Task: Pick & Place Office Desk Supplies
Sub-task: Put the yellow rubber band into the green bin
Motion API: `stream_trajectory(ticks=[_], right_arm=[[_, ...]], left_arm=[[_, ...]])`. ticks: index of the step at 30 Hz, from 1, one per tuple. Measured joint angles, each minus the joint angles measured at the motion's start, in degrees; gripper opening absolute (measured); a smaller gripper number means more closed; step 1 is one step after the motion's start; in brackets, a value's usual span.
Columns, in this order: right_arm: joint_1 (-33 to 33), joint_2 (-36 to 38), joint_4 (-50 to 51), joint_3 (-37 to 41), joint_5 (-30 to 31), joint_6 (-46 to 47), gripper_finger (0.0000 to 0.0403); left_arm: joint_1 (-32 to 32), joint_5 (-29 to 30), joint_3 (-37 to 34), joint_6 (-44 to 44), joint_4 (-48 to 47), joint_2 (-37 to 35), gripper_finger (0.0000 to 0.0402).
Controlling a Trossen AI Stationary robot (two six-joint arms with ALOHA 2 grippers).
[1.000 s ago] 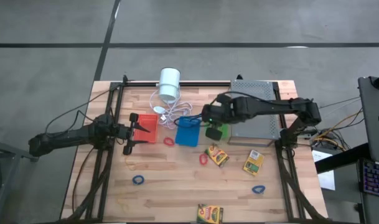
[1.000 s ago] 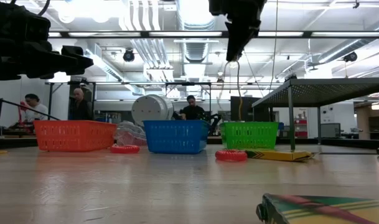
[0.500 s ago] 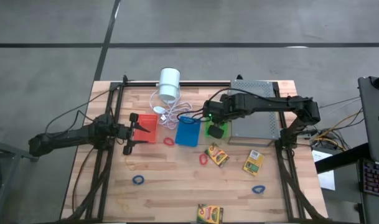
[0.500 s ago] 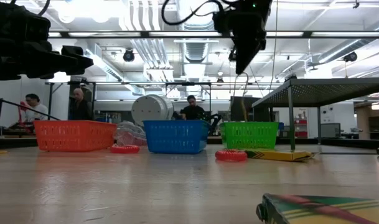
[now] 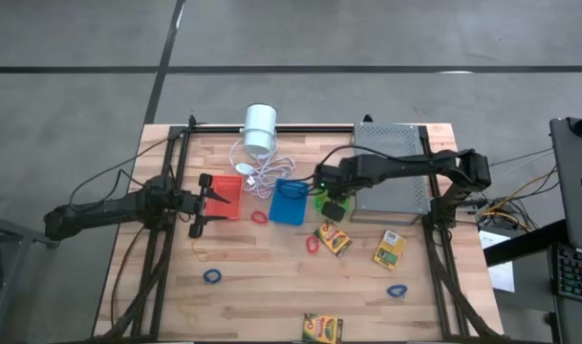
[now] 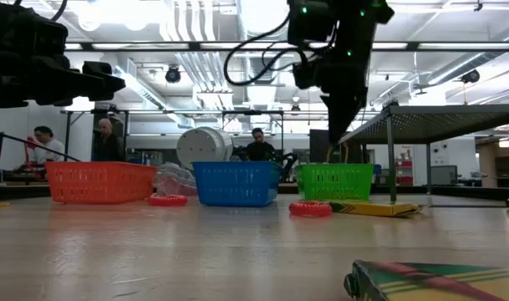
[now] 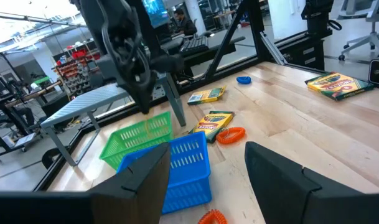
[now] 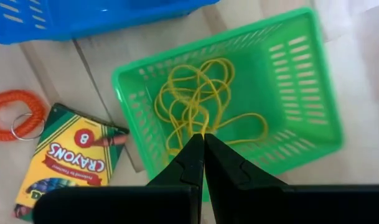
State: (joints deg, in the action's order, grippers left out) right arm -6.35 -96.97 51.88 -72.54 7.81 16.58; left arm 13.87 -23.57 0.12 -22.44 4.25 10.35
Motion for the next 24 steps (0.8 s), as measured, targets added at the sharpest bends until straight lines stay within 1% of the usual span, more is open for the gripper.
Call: stream_trajectory(ticks=[5,11,20,22,24], right_arm=[[-0.2,0.0,-4.6,4.3,-1.0,0.0,0.0008],[-0.5,0.3,-9.2,7.5,-1.4,-0.4,0.0008],[-0.7,0.0,-10.4,6.2,-1.0,0.2,0.0009],[-1.0,-0.1,-10.6,5.6,-1.1,2.0,0.0017],[-1.3,-0.1,-11.1,5.2,-1.3,4.9,0.0032]], left_arm=[[0.0,0.0,0.0,0.0,0.0,0.0,0.0210],[0.0,0.0,0.0,0.0,0.0,0.0,0.0210],[0.0,0.0,0.0,0.0,0.0,0.0,0.0210],[0.0,0.0,0.0,0.0,0.0,0.0,0.0210],[0.0,0.0,0.0,0.0,0.0,0.0,0.0210]])
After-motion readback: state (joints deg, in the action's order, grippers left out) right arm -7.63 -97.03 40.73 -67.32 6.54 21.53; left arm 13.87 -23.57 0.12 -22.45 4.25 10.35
